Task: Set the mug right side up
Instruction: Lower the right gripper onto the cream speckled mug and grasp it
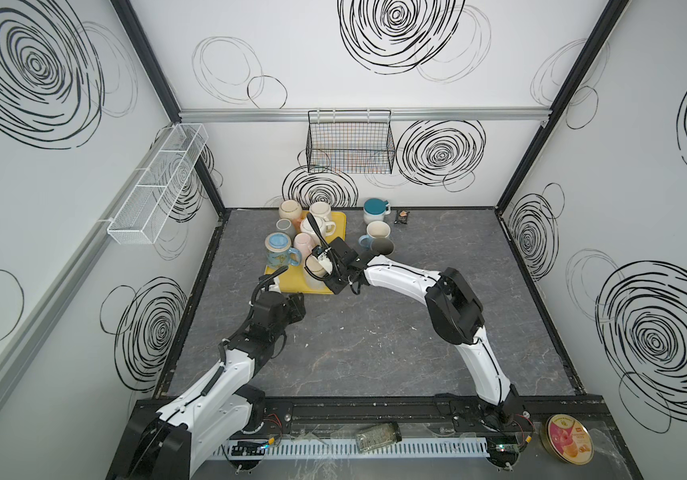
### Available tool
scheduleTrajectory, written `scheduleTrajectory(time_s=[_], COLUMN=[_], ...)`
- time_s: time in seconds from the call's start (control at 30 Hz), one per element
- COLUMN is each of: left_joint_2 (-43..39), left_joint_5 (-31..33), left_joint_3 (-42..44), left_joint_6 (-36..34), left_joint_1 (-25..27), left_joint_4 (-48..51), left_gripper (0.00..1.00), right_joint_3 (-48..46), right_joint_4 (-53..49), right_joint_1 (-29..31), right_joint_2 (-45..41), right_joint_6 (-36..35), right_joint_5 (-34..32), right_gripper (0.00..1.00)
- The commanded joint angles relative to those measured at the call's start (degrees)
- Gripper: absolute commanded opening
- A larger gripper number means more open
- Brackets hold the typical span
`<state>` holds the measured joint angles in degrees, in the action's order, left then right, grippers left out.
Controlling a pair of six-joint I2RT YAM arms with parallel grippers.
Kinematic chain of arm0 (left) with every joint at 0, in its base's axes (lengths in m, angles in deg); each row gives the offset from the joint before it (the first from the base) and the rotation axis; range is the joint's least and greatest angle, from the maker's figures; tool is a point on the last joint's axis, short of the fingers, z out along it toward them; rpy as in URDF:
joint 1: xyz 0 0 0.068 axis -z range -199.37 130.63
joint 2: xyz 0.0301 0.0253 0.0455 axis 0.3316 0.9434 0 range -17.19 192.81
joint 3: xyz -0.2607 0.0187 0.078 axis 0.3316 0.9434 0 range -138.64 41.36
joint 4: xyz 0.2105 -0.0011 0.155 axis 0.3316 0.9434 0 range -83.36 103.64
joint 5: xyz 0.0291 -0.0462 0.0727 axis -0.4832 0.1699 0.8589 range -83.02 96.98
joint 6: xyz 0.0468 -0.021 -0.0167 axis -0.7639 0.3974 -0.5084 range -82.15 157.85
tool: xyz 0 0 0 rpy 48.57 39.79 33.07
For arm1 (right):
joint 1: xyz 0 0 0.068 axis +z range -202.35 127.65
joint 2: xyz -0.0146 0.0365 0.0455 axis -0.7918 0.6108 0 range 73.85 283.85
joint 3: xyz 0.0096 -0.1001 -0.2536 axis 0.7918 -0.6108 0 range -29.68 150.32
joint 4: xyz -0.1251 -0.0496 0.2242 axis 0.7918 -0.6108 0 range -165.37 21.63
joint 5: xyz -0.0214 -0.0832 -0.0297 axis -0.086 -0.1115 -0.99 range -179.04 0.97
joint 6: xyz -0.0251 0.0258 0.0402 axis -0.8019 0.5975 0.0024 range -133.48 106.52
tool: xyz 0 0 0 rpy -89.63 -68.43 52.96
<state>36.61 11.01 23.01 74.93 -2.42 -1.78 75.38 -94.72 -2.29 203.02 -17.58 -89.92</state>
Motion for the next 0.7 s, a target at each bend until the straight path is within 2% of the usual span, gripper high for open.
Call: scheduleTrajectory(time_s=[0.0, 0.07, 0.13, 0.23, 0.3, 0.37, 0.57, 0.67], left_joint_2=[0.18, -0.29, -0.92, -2.25, -3.10, -3.82, -2.74, -2.40], left_joint_5=[0.01, 0.24, 0.52, 1.28, 1.67, 1.55, 1.93, 1.47], left_joint_3=[-0.99, -0.90, -0.96, -0.89, -0.68, -0.11, -1.66, -1.49], left_joint_6=[-0.08, -0.17, -0.42, -0.82, -0.92, -0.02, -1.83, -1.32], left_joint_1=[0.45, 0.53, 0.54, 0.54, 0.44, 0.35, 0.21, 0.10], left_joint_4=[-3.58, -3.23, -2.70, -1.63, -0.85, -1.27, -0.29, -1.22], left_gripper=[0.55, 0.55, 0.55, 0.55, 0.56, 0.56, 0.56, 0.56], right_joint_3=[1.82, 2.19, 3.28, 5.35, 6.12, 7.40, 9.74, 9.27], right_joint_4=[-3.12, -3.10, -3.86, -5.46, -6.06, -7.05, -7.83, -7.06], right_joint_1=[-0.03, 0.03, 0.01, 0.02, 0.02, 0.03, -0.19, -0.05], right_joint_2=[0.83, 1.16, 1.99, 3.74, 4.49, 5.24, 5.72, 4.59], right_joint_6=[-0.09, -0.47, -0.78, -1.17, -1.17, -1.56, -2.98, -2.60], right_joint_5=[0.83, 1.32, 1.28, 0.82, 0.78, 0.98, -1.05, -0.79], right_gripper=[0.36, 0.31, 0.30, 0.35, 0.35, 0.31, 0.05, 0.00])
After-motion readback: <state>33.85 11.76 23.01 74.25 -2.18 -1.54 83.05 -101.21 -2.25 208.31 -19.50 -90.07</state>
